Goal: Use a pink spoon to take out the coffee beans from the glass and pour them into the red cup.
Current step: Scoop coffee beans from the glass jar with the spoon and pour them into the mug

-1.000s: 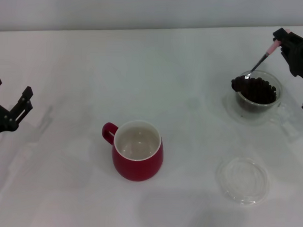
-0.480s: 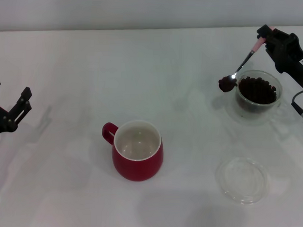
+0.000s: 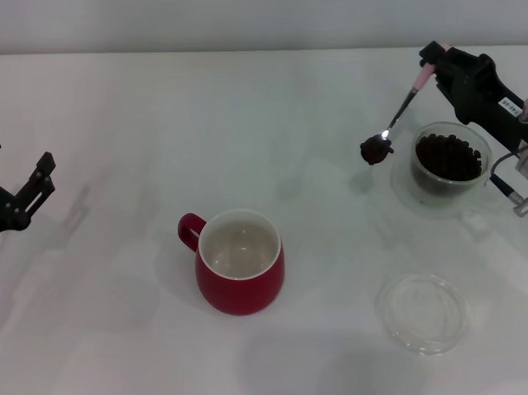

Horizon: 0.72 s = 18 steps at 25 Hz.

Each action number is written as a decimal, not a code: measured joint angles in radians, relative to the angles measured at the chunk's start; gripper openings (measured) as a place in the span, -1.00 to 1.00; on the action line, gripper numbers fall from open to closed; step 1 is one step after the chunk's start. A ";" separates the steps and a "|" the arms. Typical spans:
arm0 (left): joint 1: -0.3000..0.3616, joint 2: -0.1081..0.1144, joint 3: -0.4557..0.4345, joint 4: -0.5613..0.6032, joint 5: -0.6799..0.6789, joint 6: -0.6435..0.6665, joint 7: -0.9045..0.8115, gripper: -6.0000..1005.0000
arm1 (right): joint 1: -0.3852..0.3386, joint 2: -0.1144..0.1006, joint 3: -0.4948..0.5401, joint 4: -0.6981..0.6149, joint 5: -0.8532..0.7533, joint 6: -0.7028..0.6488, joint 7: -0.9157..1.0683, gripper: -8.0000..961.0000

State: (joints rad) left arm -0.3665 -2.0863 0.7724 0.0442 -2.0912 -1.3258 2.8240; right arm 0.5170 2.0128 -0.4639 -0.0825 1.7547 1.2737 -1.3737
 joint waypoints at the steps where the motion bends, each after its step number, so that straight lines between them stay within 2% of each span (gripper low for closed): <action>1: 0.000 0.000 0.000 0.000 0.000 0.000 0.000 0.52 | 0.004 0.000 -0.006 -0.001 0.000 0.003 0.003 -0.68; 18: 0.010 -0.002 -0.003 -0.003 0.000 0.001 0.000 0.52 | 0.057 0.012 -0.105 0.014 0.001 0.020 0.022 -0.68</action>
State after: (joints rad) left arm -0.3565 -2.0885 0.7691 0.0416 -2.0907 -1.3250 2.8240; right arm 0.5736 2.0248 -0.5689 -0.0685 1.7552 1.2935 -1.3518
